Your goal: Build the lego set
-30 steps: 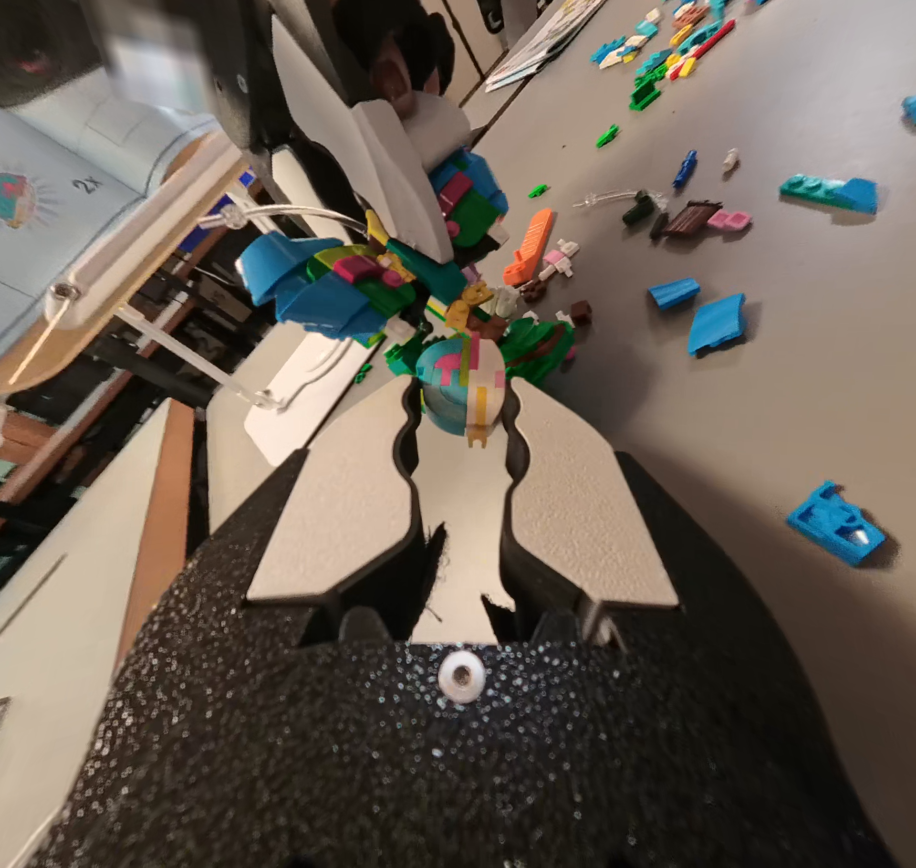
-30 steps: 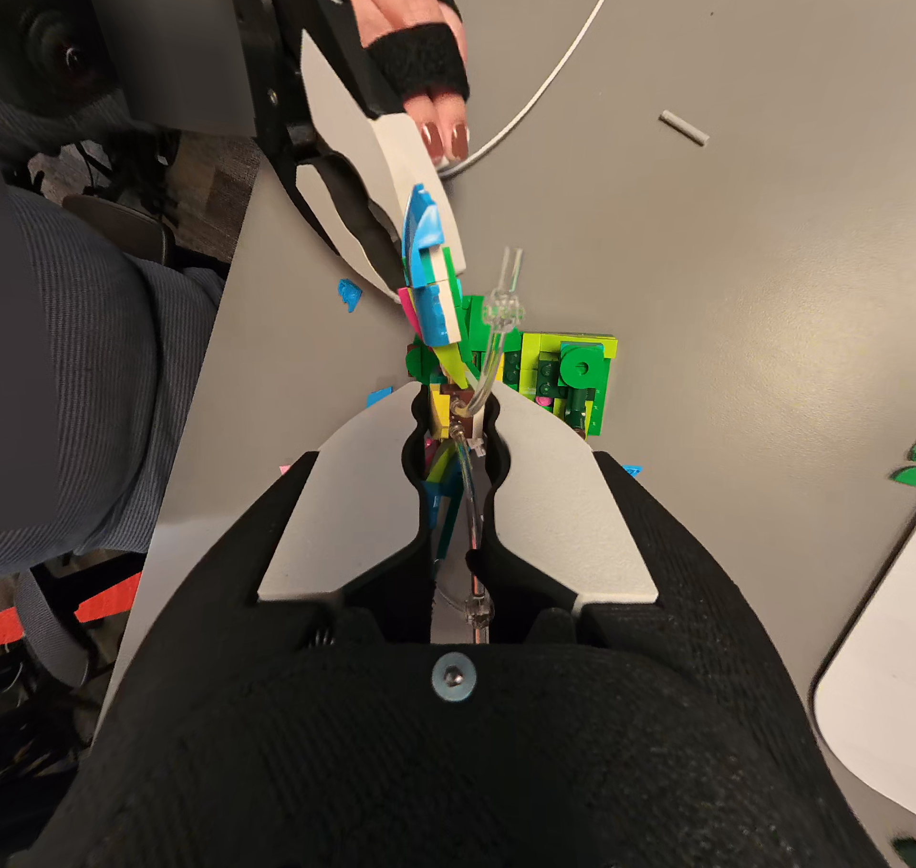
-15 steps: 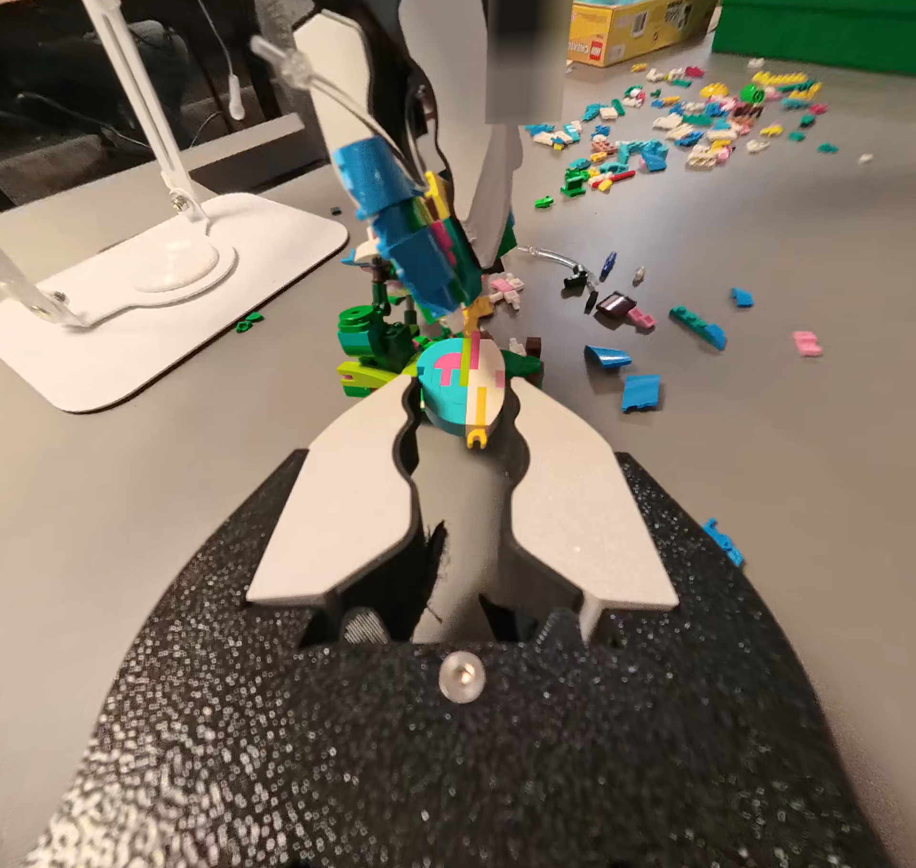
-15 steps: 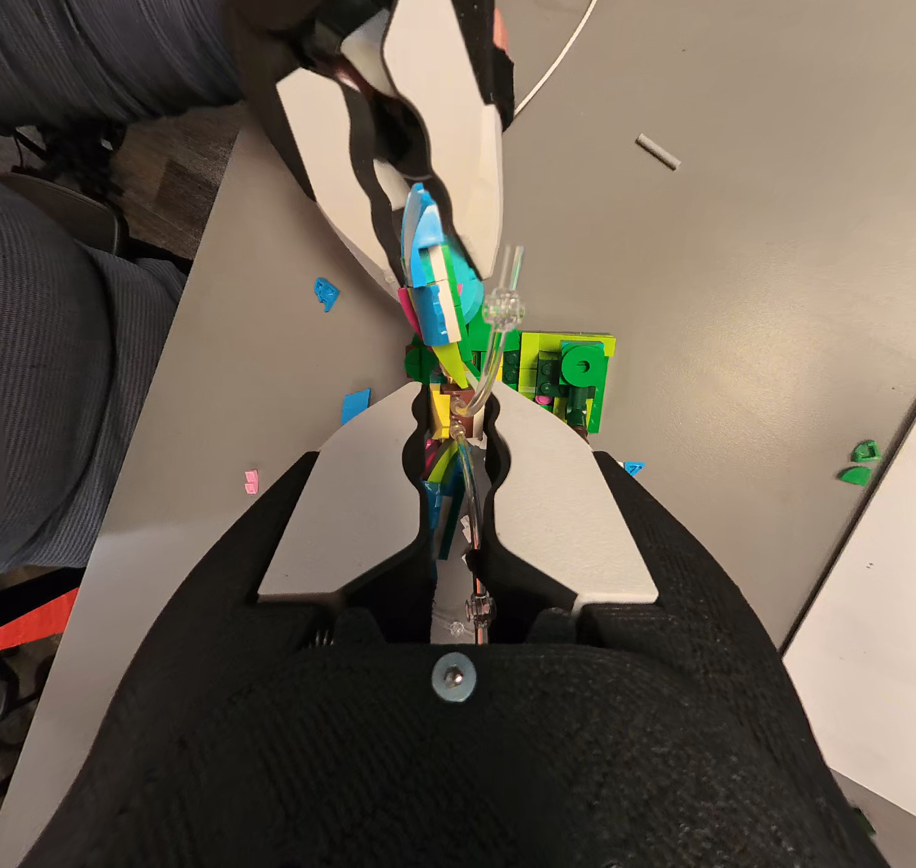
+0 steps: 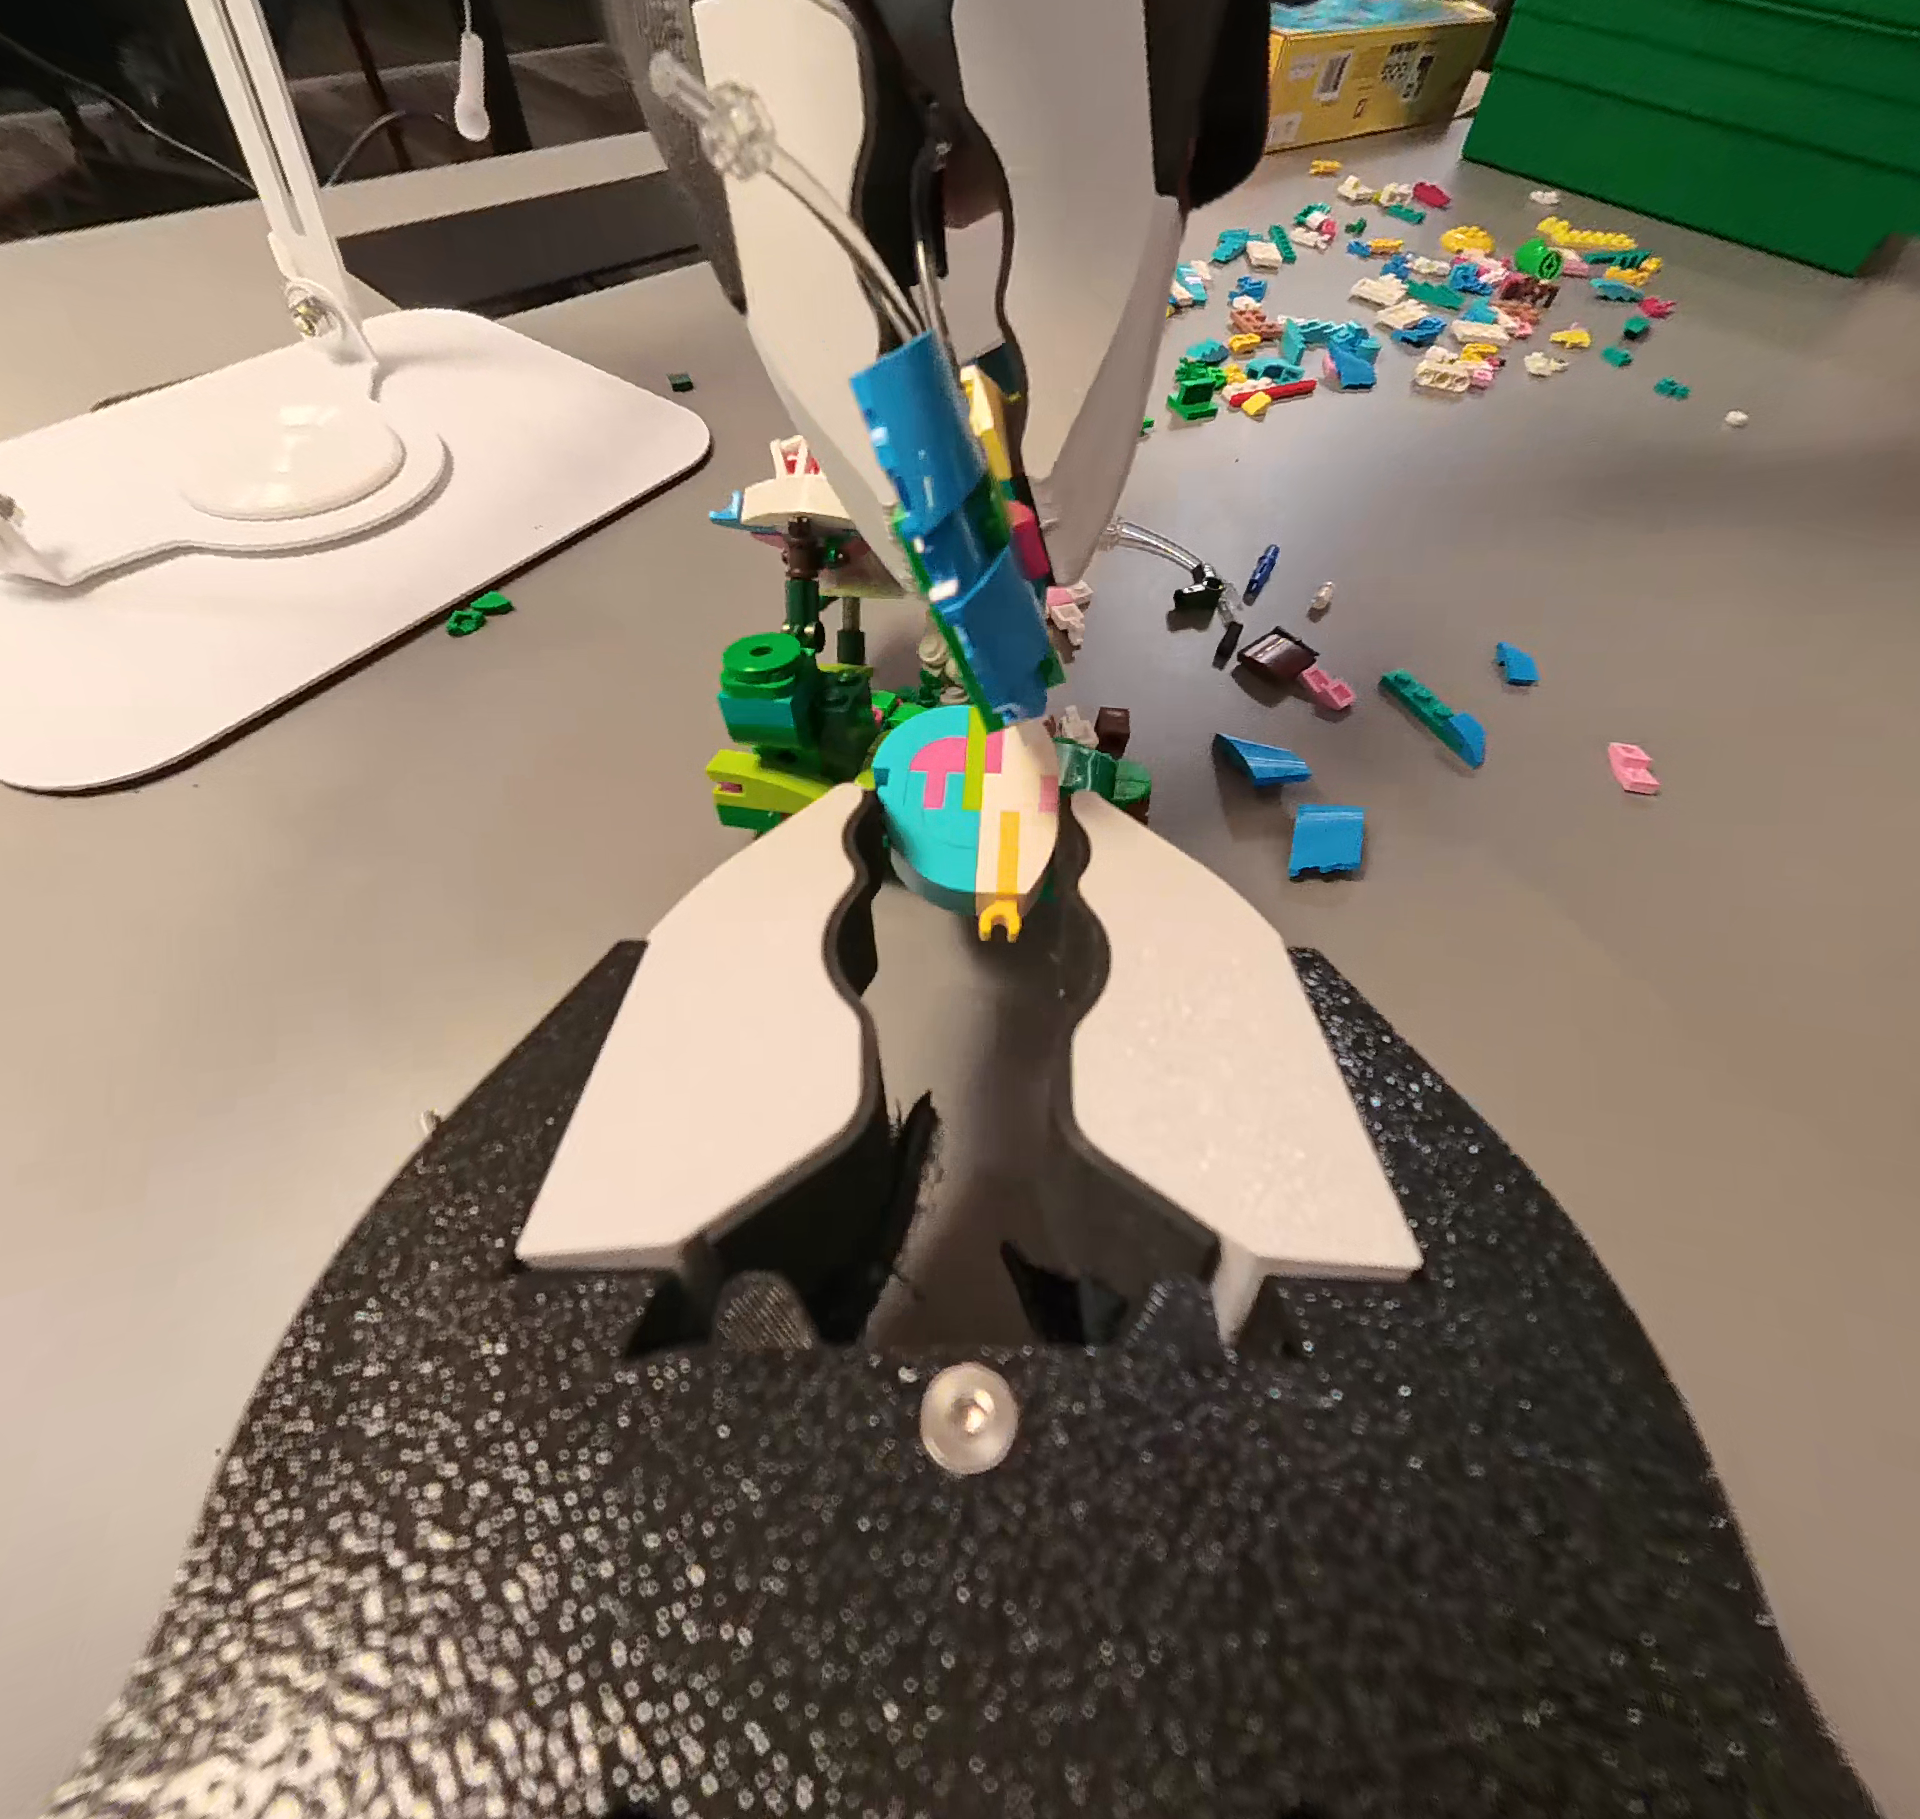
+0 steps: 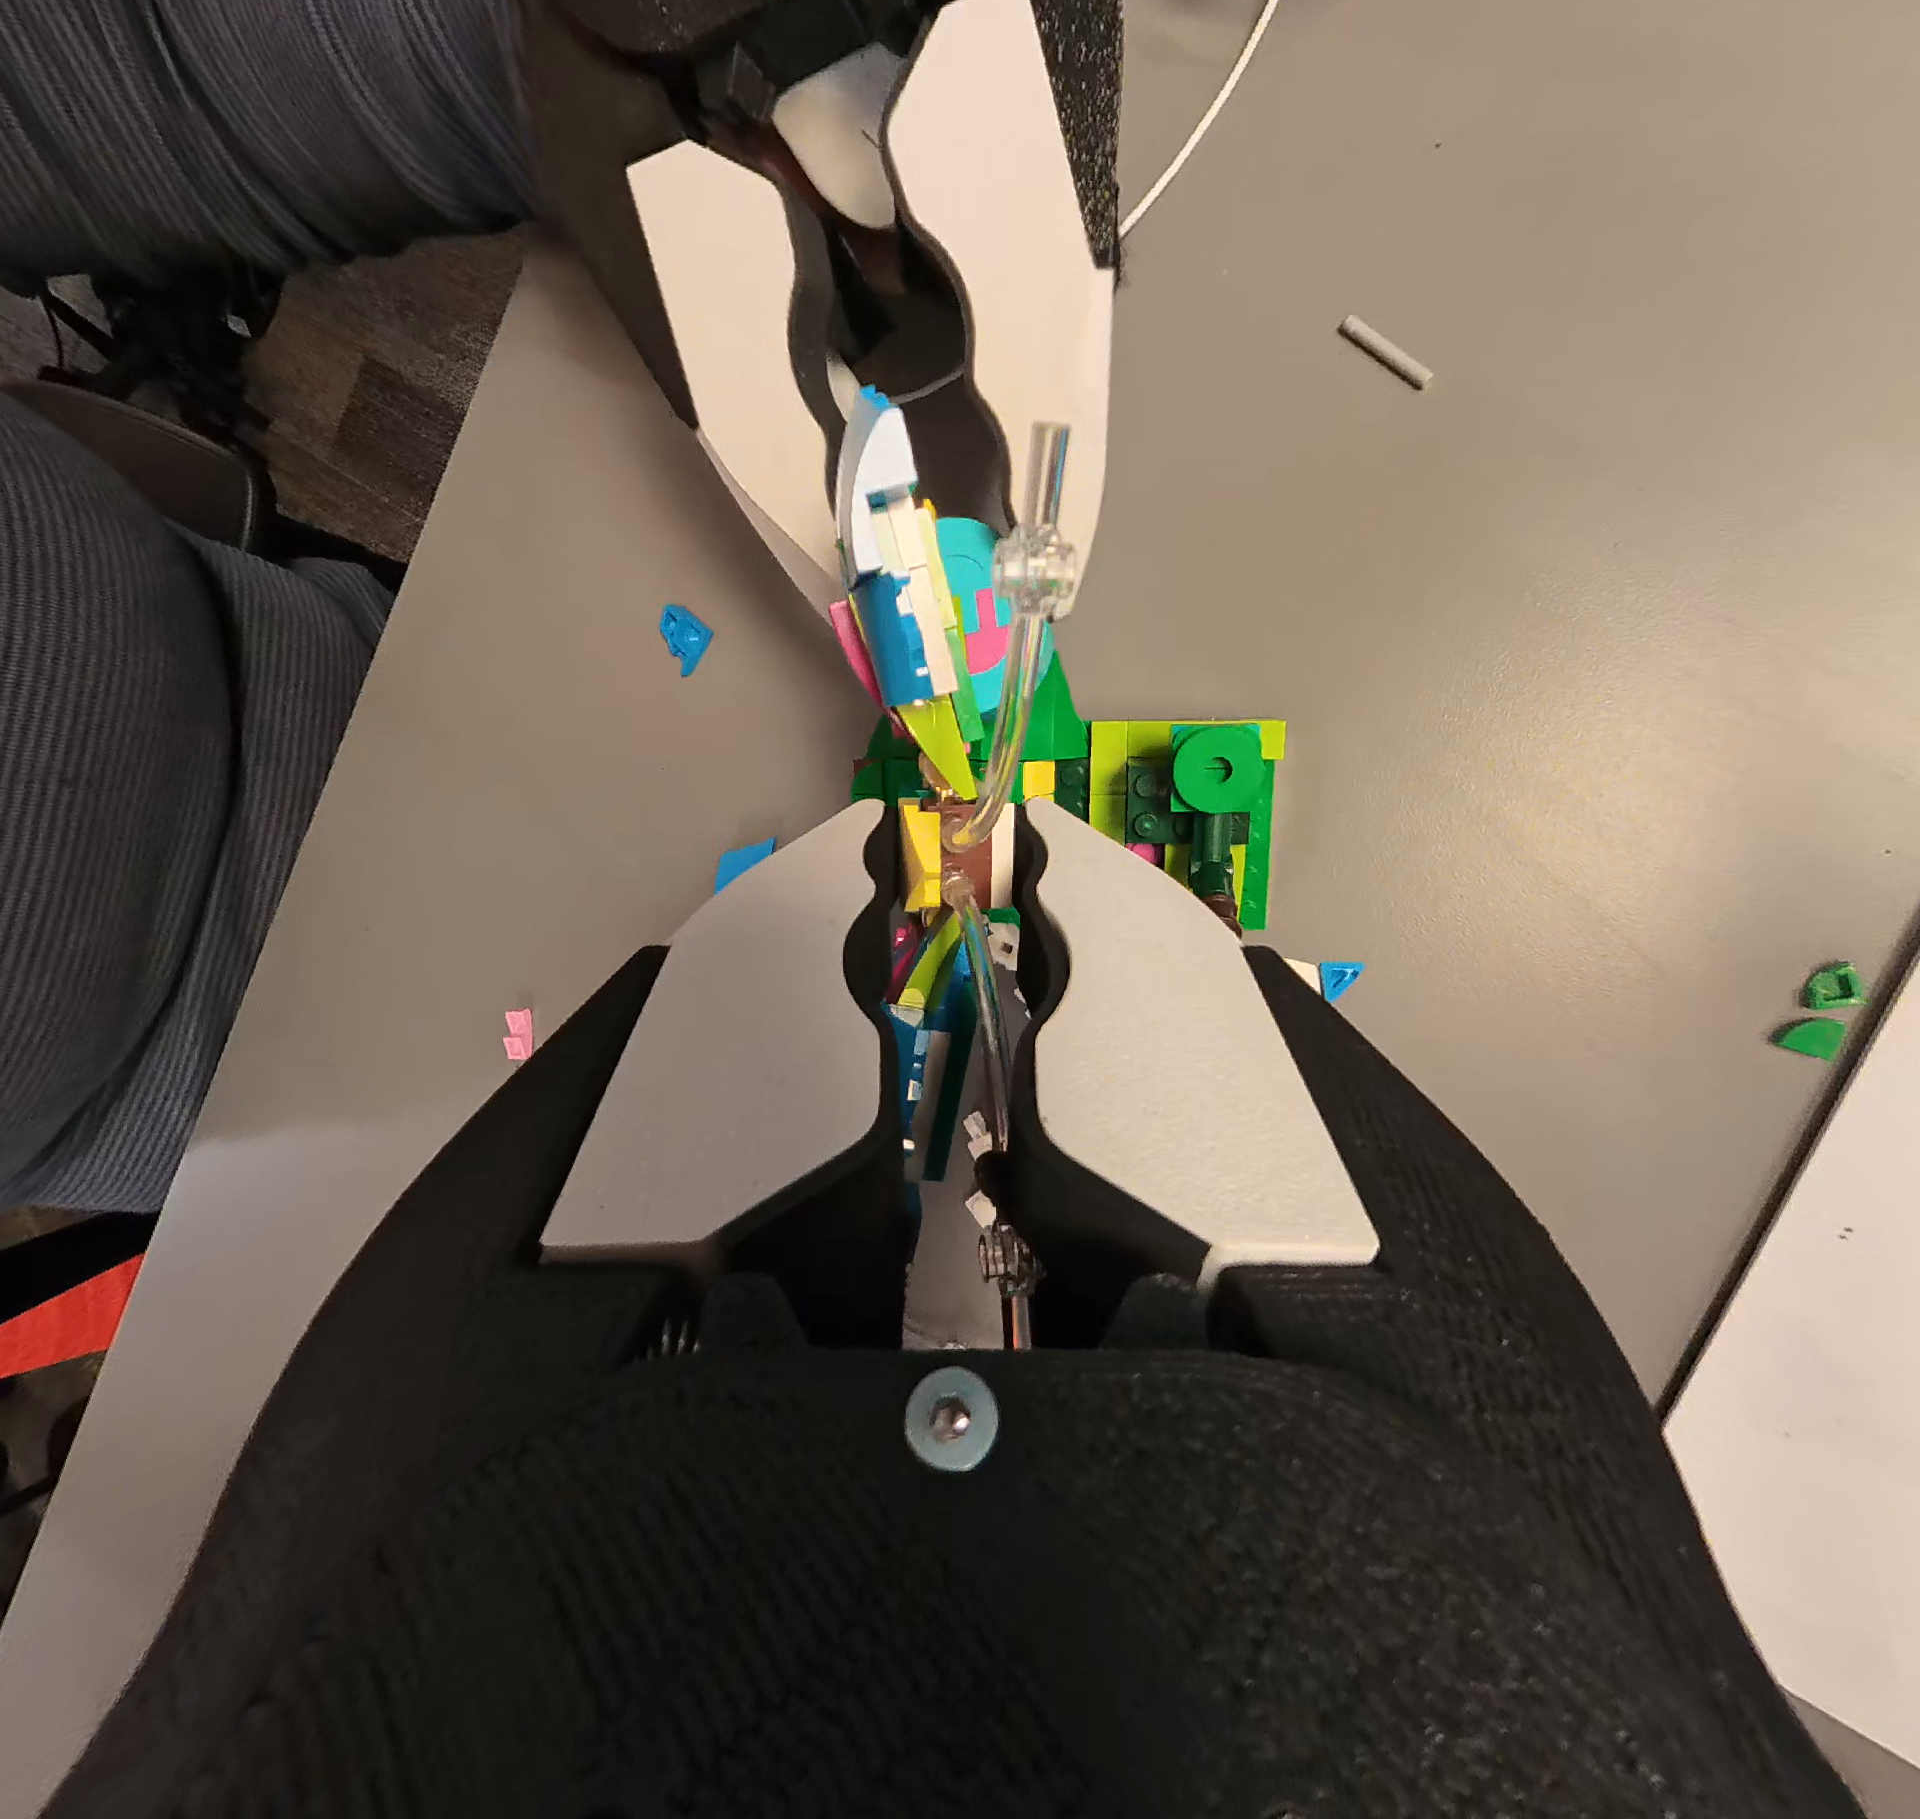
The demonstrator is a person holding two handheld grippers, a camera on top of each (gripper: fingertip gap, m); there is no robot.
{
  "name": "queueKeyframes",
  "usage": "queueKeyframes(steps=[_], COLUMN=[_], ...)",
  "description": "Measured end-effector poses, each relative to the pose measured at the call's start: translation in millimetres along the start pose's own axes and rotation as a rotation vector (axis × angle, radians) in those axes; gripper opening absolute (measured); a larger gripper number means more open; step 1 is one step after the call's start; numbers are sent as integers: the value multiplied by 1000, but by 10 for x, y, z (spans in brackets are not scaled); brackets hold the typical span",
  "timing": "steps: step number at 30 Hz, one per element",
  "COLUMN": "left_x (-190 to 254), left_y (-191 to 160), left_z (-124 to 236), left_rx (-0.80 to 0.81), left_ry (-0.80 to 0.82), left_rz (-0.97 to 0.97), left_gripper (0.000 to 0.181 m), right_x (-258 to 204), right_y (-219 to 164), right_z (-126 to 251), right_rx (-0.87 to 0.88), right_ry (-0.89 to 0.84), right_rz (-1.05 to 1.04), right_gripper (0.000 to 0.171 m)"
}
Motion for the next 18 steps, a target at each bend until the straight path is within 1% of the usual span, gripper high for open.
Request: queueKeyframes(steps=[4,6,9,11,15,17,18], left_x=[14,29,98,176,370,430,452], left_y=[0,-13,-35,-51,-48,-70,-88], left_z=[-3,-8,-6,8,93,99,97], left_rx=[-4,-31,-53,-21,82,85,96], left_ry=[12,30,94,169,435,548,575], left_rz=[-15,-32,-123,-270,-761,-951,-1014], left_gripper=[32,32,32,32,32,32,32], right_x=[-3,2,32,57,106,115,118], right_y=[-14,-15,-18,-22,-19,-16,-17], right_z=[4,17,43,55,78,79,72], right_rx=[7,17,41,51,68,77,74], right_ry=[-2,-3,3,17,72,128,151], right_rz=[-11,-27,-74,-112,-179,-211,-222], right_gripper=[18,19,19,19,19,19,19])
Point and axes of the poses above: each gripper's, where its closed fingertips meet, z back along the fingers, y out of its top, x = y × z across the jaws, the point moved 10 cm from there along z, back along the fingers, and after that the axes turned 6 degrees about y, right-handed, at the moved point
